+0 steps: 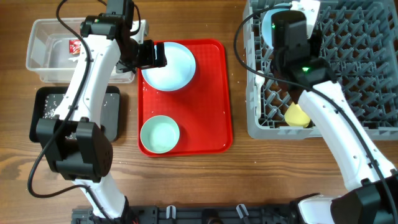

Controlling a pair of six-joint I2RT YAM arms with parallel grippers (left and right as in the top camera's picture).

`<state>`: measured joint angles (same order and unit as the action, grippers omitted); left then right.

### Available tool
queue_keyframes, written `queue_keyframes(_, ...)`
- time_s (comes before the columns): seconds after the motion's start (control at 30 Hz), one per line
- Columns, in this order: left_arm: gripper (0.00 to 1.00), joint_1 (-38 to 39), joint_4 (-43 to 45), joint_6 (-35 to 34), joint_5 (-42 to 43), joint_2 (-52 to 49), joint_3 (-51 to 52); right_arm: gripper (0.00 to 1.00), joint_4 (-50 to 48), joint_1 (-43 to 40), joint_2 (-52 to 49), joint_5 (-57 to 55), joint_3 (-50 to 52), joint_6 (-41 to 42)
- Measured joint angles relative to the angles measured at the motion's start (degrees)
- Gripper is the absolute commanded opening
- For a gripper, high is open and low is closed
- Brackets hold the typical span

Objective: Sort waste into correct bins and load items into the dishwasher rack
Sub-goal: 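Grasp the blue bowl with the right gripper and place it in the rack, then move the right gripper back toward the red tray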

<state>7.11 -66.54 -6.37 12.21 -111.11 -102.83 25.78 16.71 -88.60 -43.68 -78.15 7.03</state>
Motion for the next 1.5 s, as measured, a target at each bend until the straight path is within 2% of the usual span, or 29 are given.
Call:
queue_keyframes(0.2, 1.00, 0.0, 0.0, 0.0, 0.0, 0.0, 0.0, 0.04, -3.2, -2.7, -1.1, -1.6, 0.0, -7.0)
queue_keyframes(0.3, 1.00, 0.0, 0.0, 0.0, 0.0, 0.0, 0.0, 0.04, -8.1, -2.8, -5.0, -1.8, 0.0, -13.0)
queue_keyframes(0.67, 1.00, 0.0, 0.0, 0.0, -0.3, 0.0, 0.0, 0.04, -36.3, -2.8, -22.6, -10.0, 0.0, -39.8)
queue_keyframes(0.8, 1.00, 0.0, 0.0, 0.0, -0.4, 0.0, 0.0, 0.04, -41.8, -2.8, -24.7, -11.0, 0.0, -43.2)
queue_keyframes(1.27, 1.00, 0.0, 0.0, 0.0, -0.4, 0.0, 0.0, 0.06, -43.0, -1.5, -27.6, -11.0, 0.0, -44.5)
queue_keyframes(1.33, 1.00, 0.0, 0.0, 0.0, -0.4, 0.0, 0.0, 0.18, -42.8, -0.8, -27.7, -11.1, 0.0, -44.5)
queue_keyframes(1.4, 1.00, 0.0, 0.0, 0.0, -0.4, 0.0, 0.0, 0.50, -42.5, -0.1, -27.8, -11.0, 0.0, -44.7)
queue_keyframes(1.47, 1.00, 0.0, 0.0, 0.0, -0.4, 0.0, 0.0, 0.69, -42.5, 1.0, -27.9, -11.0, 0.0, -44.9)
queue_keyframes(1.5, 1.00, 0.0, 0.0, 0.0, -0.4, 0.0, 0.0, 0.75, -42.4, 1.4, -27.9, -11.0, 0.0, -45.2)
